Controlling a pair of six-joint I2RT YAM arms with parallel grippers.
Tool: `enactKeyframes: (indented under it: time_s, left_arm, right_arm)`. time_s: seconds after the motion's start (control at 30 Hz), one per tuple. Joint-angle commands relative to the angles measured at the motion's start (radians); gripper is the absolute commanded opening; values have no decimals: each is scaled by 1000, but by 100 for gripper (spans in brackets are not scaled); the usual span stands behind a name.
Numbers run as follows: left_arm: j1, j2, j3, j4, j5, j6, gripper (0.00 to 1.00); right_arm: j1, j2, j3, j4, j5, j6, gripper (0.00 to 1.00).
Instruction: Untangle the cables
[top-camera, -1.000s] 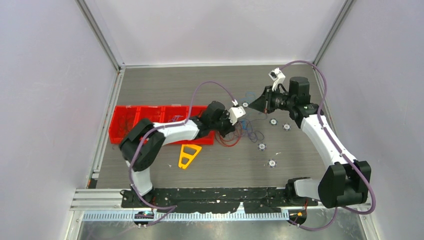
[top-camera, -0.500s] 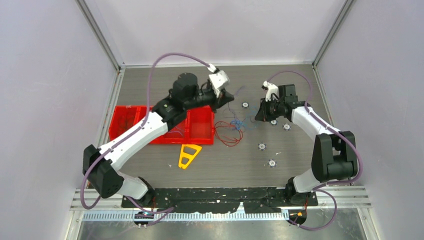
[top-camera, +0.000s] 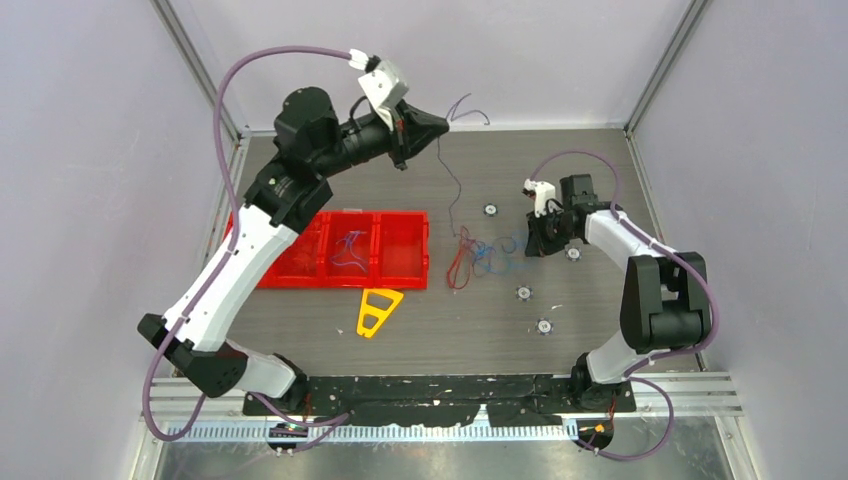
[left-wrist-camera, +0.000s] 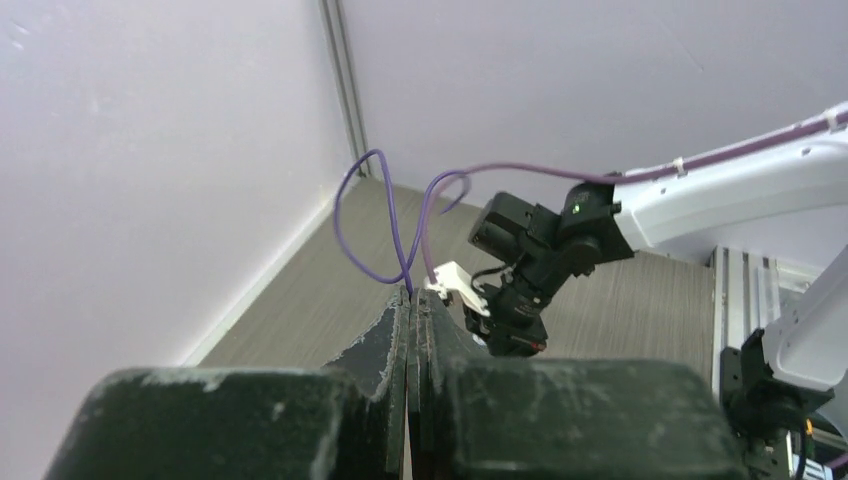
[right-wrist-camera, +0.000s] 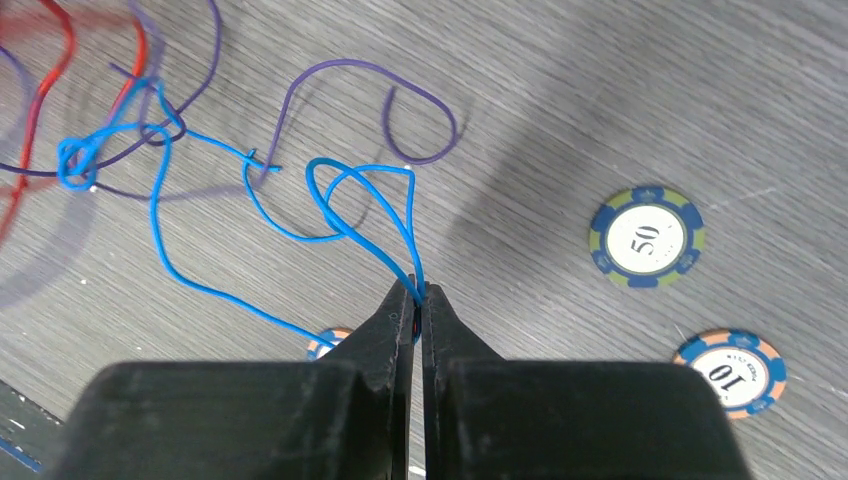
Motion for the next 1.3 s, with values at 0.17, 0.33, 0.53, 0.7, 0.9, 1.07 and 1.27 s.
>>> enactKeyframes:
  time_s: [0.17,0.33,0.53,0.7,0.9,1.07,1.27]
  left_arm:
    - [26,5,130,-7,88,-93,0]
    - [23,10,17,74,105,-171,0]
    - [23,49,104,69,98,-176,0]
    - [24,86,199,30,89,-180,0]
    - [29,111,286,1,99,-206,0]
    - [81,125,417,-3,88,-223,0]
    - [132,205,739,-37,71,-164,0]
  right_arm:
    - [-42,-14,81,-119,-187,-90,56]
    - [-54,-181,106,-62,-362,-56,89]
    - [-13,-347,33,181,-513,121,99]
    - [126,-387,-87,418,-465,184,100]
    - [269,-304,-205,675,-243,199,97]
    - [272,-142,-148,606,-195,227,67]
    - [252,-74,-118,425,-136,173,41]
